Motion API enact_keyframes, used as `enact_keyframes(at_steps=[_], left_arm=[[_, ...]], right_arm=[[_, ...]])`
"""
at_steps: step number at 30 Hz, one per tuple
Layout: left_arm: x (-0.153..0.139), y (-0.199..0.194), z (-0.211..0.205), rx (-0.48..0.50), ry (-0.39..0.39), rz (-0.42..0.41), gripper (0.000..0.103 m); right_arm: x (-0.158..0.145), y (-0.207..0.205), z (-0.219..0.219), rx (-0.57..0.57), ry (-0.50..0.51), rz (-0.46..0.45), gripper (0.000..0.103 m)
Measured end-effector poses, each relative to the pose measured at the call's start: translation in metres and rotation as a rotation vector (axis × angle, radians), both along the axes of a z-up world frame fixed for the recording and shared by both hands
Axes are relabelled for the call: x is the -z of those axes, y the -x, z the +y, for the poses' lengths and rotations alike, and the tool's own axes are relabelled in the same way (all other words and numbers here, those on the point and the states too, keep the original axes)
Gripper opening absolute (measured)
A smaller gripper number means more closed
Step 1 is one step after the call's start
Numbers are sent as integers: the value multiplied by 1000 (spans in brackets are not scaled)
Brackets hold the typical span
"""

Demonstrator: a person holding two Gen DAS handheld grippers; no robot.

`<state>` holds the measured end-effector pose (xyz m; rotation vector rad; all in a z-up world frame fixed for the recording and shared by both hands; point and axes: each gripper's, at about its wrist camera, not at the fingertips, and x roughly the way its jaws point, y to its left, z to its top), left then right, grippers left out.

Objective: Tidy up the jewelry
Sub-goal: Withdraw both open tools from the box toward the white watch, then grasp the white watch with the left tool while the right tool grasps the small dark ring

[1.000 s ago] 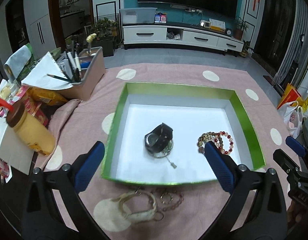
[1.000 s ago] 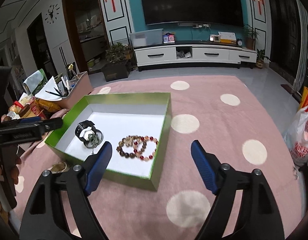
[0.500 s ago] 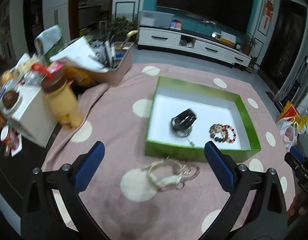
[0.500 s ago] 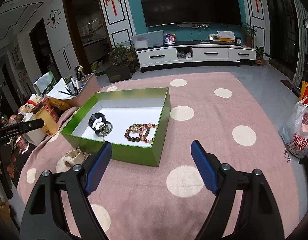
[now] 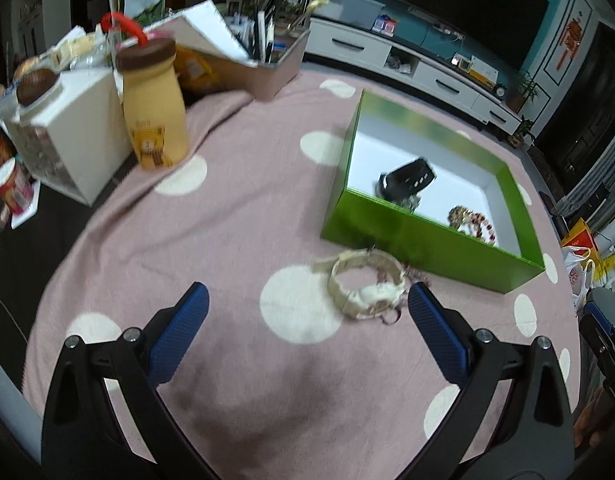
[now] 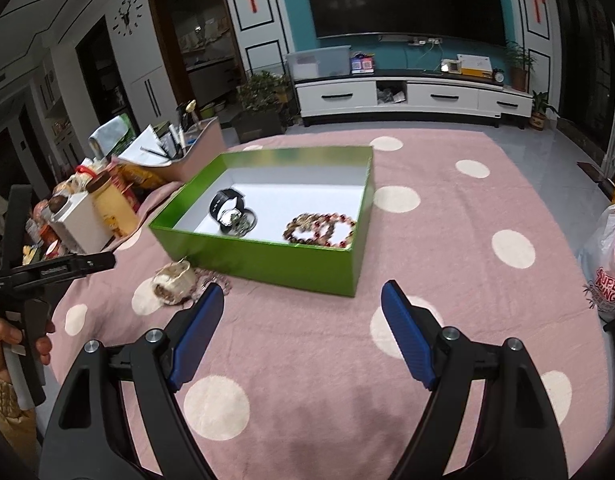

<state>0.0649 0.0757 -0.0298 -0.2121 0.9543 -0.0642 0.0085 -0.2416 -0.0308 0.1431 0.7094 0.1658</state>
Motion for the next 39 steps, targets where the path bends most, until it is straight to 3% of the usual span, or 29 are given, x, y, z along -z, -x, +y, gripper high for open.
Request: enact_keyframes(at_steps=[14,19,27,39], left_arm=[[30,-17,0,-40,25,70,99],[38,-34,-1,-50,42,100,83],[53,-56,-12,-39,29,145,68],[57,-70,-34,49,-11,140,24]], right_arm=[[24,-3,27,-83,4,59,81],[29,-4,26,-81,0,68,81],[37,-9,24,-78,-5,88,81],[52,-19,44,-158,-42,129,81]])
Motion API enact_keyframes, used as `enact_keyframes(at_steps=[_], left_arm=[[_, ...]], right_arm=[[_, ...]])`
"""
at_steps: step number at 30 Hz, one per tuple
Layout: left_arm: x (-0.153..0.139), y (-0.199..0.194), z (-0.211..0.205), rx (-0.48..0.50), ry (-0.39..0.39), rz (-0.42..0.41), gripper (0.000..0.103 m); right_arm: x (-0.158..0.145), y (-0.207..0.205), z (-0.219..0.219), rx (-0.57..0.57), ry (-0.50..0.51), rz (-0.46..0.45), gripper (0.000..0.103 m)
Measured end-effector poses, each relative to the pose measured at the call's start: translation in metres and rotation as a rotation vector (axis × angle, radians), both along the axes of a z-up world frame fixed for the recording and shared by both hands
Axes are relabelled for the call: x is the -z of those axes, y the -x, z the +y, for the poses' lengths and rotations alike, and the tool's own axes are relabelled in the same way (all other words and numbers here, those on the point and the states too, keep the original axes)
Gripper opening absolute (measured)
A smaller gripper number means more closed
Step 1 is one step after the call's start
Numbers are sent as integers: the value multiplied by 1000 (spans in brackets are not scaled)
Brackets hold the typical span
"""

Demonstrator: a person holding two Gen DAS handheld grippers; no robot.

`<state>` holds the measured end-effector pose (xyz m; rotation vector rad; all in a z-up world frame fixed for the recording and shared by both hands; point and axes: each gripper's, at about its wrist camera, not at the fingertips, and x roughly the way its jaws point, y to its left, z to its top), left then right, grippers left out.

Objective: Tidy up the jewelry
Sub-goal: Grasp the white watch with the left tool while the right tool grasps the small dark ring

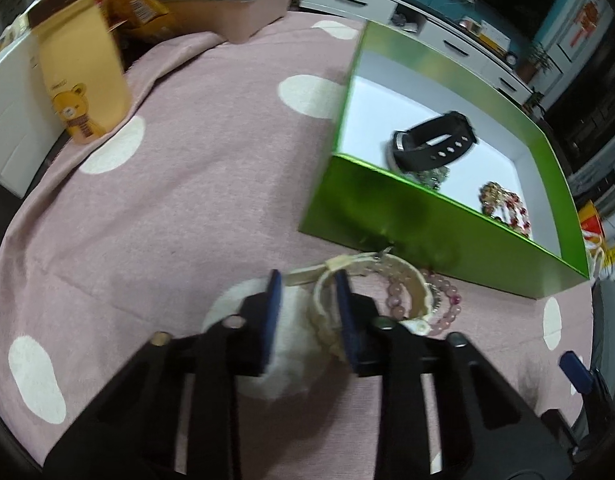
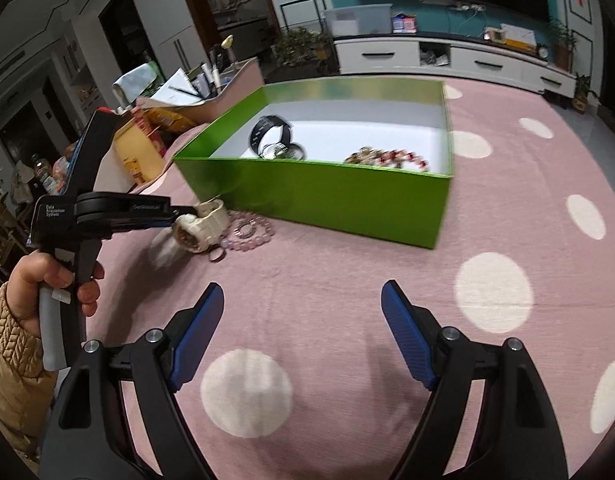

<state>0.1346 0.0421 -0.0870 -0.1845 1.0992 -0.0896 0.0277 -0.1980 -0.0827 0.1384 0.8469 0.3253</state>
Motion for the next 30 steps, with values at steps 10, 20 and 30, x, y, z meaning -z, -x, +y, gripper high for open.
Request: enact_keyframes(at_steps=[10,20,30], left_arm=[[-10,14,13,7,50,-62,8],[-33,32,41,-13,84,-128,8],[-31,43,68,-54,134,-132,4]], right_arm=[[13,-12,41,-110,-23,34,81],[35,-34,78,-184,-3,77,58],[39,-50,112,-222,97,21,40]])
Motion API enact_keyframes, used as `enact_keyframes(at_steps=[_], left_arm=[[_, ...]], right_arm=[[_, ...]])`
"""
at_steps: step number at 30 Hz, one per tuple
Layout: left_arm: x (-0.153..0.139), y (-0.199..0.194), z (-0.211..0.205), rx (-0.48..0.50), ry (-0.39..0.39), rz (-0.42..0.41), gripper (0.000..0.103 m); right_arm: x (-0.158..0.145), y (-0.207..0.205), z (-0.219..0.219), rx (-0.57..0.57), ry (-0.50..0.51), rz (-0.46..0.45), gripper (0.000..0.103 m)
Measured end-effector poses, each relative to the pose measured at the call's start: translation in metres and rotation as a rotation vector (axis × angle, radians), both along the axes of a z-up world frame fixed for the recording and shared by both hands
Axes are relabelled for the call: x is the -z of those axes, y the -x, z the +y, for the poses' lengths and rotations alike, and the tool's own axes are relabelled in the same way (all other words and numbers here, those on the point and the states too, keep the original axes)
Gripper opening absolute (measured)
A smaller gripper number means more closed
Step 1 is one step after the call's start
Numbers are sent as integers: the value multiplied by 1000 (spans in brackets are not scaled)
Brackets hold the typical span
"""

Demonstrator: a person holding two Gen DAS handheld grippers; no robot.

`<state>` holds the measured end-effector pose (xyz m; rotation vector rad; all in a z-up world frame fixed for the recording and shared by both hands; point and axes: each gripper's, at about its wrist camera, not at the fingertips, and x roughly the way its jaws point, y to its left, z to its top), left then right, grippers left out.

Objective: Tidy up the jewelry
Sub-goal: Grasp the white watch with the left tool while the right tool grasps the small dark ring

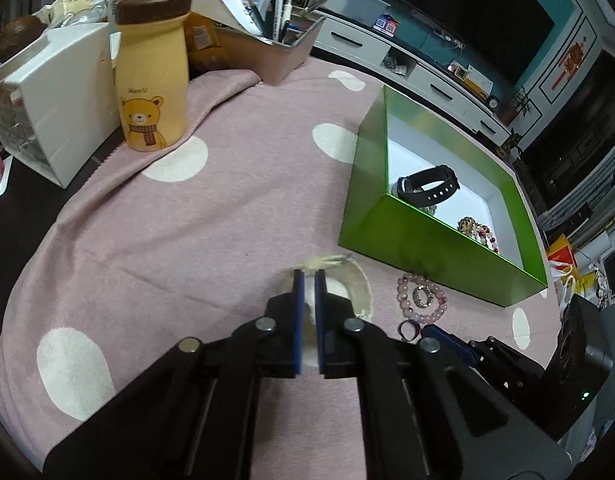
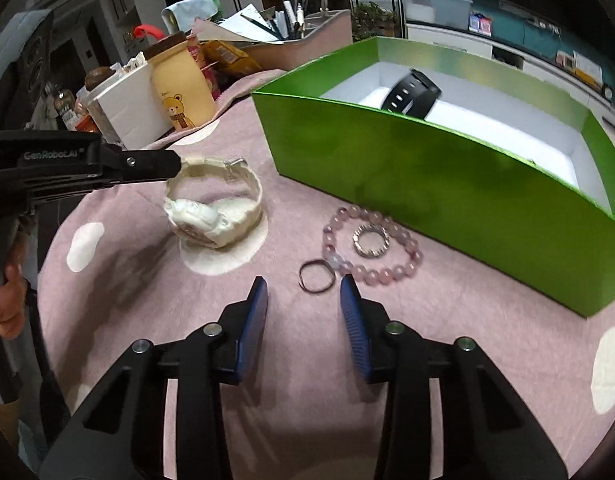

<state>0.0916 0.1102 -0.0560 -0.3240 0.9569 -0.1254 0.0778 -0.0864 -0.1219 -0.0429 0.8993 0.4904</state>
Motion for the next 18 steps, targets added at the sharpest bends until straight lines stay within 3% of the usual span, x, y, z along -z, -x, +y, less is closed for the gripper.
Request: enact_keyframes(at_steps=[5,9,11,13,15,18], left_arm=[[-1,-2,2,3,-2,-7,4],[10,-8,6,-10,-8,27,5],[13,-11,7,-11,-16,40,13],[17,-17,7,-5,-26,64,32],[22,-23,9,-6,-4,97,39],[32,-35,9,-3,-13,171,36]], right_arm=[[1,-7,14,-5,76,-38,28],[0,-11,15,-3,89,-36,28],[0,-12,18,-8,104,-42,28],[0,-11,21,-9,129,-56,23],[0,-11,23,-13,139,-62,21],[1,-12,22,-15,129,-59,21]])
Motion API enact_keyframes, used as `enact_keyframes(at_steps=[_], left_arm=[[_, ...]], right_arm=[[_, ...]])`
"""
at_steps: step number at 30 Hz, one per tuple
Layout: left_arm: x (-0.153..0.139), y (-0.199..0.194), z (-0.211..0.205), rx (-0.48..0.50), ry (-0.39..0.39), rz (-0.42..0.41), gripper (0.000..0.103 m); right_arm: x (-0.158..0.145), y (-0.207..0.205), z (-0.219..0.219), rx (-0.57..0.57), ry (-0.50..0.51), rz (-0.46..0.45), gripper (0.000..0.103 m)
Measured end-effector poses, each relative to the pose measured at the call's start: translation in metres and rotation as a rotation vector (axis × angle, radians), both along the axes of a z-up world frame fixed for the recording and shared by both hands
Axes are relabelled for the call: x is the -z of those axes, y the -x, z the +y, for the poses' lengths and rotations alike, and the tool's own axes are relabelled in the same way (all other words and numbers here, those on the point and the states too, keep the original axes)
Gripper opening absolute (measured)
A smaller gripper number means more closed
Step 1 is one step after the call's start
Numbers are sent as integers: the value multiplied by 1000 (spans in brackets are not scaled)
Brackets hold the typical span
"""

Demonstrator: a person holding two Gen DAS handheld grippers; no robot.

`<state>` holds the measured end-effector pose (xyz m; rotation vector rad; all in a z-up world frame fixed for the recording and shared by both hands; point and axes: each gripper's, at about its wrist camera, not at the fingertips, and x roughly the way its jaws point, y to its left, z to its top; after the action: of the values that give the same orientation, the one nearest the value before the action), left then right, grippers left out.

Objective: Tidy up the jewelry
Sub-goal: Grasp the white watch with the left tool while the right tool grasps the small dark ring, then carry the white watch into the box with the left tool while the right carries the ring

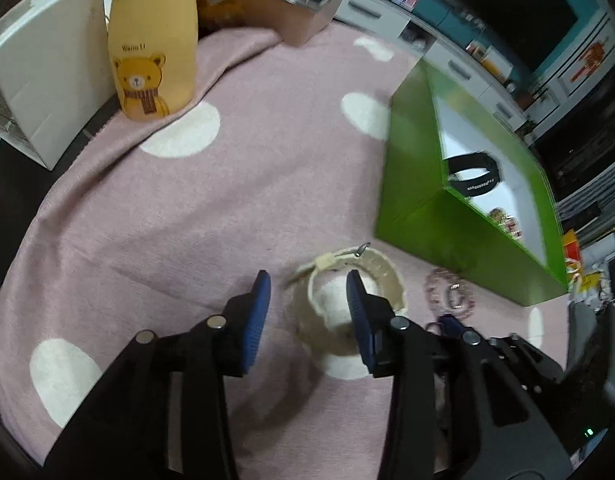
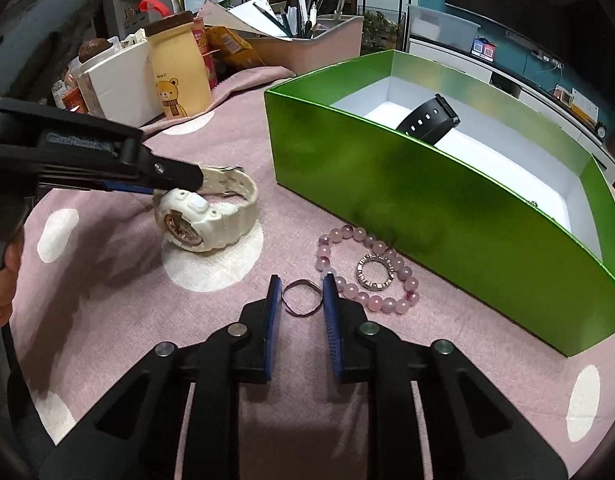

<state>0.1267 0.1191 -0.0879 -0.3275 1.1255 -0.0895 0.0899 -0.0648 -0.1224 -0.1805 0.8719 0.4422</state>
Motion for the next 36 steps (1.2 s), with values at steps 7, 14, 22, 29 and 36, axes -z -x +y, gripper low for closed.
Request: enact_keyframes(at_steps=[7,14,22,29,36], left_arm=[[6,-2,-2,-8,-24,18,19],[-13,14,-12,6,-29,-55,16],[-37,30,-38,62,2,-117,16],[-56,48,-57,109,21,-155,16],[-76,58,-76,134,16,-189,16]], right_arm=[[-1,3,-6,3,-29,1,21],[-15,18,-29,28,-100,-25,21],[-42,45,-58,71,-145,-84,21],[-70,69,-90,141,-190,-160,21],[-84,81,-112,181,-218,-210,21]])
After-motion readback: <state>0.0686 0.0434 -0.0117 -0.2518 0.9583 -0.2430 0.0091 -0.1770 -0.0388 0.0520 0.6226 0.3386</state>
